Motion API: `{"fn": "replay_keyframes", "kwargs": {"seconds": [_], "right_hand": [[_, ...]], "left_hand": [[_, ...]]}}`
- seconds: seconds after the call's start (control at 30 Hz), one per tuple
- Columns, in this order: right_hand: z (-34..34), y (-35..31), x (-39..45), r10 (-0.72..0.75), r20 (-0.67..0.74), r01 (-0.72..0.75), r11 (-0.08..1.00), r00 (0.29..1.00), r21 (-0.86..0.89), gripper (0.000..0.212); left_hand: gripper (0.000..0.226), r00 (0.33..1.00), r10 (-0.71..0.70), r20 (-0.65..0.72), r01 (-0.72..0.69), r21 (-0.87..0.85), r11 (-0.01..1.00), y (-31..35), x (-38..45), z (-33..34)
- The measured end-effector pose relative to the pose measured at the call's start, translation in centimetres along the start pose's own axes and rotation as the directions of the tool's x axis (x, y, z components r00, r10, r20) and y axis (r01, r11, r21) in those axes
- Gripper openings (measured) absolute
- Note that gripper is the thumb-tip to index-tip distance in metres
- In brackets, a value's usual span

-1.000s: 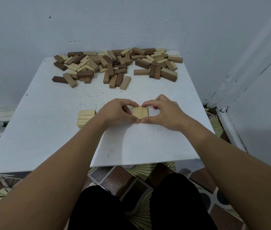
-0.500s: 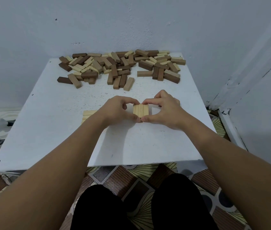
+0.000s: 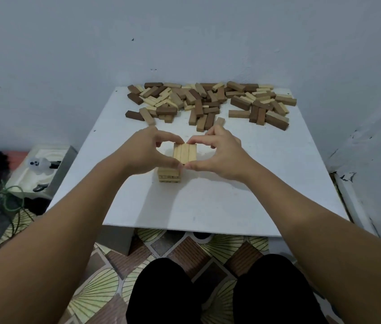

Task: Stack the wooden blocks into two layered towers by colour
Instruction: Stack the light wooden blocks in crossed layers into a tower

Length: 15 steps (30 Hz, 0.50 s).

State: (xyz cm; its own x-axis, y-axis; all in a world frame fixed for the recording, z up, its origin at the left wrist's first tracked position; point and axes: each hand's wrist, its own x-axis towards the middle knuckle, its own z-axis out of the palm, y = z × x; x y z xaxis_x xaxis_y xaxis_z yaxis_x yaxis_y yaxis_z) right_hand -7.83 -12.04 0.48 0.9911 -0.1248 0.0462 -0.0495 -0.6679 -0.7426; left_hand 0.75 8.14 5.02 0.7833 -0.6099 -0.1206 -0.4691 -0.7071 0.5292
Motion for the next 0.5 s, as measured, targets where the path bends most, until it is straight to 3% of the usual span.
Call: {"fn": "replay_keyframes", "kwargs": {"seconds": [0.5], "right_hand": [[3.5,-1.8,1.9,-0.006,0.058,0.009,0.999,0.998,-0.053,0.056]], "left_hand": [[0.06,0.999,-0.032,0.015,0.032,-0.004,0.999,-4.6,-0.7,-0.7]]}}
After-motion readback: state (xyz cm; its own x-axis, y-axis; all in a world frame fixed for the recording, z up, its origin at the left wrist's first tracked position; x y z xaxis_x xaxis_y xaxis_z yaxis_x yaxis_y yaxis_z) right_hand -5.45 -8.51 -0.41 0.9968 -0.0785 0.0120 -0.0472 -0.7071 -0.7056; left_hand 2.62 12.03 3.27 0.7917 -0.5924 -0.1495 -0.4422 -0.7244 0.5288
